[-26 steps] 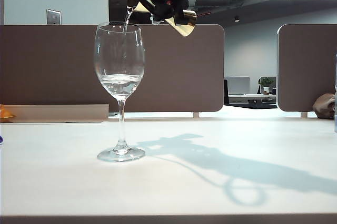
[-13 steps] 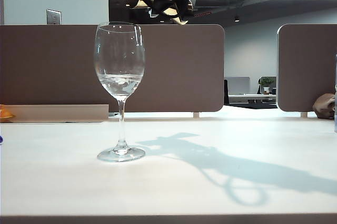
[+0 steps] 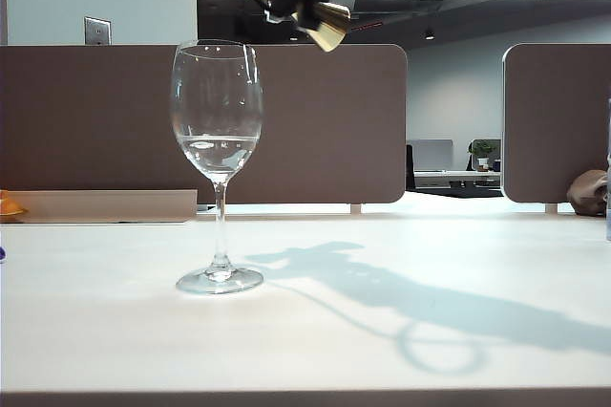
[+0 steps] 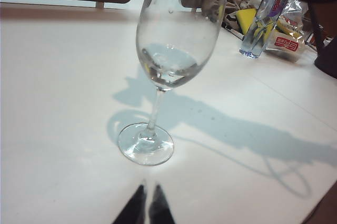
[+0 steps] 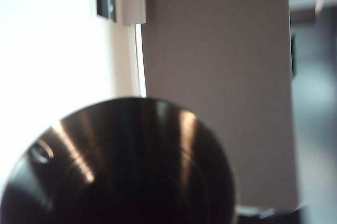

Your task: Pick up the jigger and pour the water inside into the glass.

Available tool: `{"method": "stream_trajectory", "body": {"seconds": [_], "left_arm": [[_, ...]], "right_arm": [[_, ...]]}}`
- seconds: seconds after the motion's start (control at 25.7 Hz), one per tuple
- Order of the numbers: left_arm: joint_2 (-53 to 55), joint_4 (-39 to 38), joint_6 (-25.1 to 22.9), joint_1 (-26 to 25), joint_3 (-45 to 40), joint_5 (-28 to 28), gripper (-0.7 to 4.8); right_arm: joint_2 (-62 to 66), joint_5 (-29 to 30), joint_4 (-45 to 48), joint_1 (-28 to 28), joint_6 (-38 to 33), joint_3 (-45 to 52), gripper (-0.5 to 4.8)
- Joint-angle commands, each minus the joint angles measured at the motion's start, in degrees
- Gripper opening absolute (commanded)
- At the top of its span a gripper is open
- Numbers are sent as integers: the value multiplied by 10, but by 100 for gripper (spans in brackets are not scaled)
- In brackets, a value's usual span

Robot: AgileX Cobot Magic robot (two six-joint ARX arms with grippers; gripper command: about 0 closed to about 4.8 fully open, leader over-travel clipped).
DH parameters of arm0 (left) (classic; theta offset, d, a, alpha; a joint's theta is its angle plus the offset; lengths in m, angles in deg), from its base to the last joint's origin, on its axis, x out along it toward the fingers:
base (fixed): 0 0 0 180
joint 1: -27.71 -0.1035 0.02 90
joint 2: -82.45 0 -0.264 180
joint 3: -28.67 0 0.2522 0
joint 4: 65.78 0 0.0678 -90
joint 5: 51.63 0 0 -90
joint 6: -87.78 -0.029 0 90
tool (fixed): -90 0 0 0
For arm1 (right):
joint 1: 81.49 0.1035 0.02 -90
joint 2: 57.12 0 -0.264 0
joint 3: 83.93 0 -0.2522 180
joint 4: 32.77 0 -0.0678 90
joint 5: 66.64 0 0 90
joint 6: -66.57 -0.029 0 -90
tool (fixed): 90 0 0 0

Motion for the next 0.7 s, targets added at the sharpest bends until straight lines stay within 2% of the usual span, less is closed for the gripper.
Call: {"method": "stream_trajectory", "body": {"seconds": [0.04, 0.12, 0.31, 0.58, 0.7], "left_arm": [[0, 7, -2, -1, 1, -2, 23], [0, 7, -2, -1, 1, -2, 23], [0, 7, -2, -1, 1, -2, 23], [0, 7, -2, -1, 1, -2, 23], [0, 7, -2, -1, 1, -2, 22]], "right_arm": [[-21, -3, 9, -20, -221, -2, -6], [-47, 8, 14, -40, -327, 21, -6], [-142, 101, 83, -90, -467, 171, -6], [-195, 237, 261, -150, -606, 351, -6], [-192, 274, 304, -162, -624, 395, -6]]}}
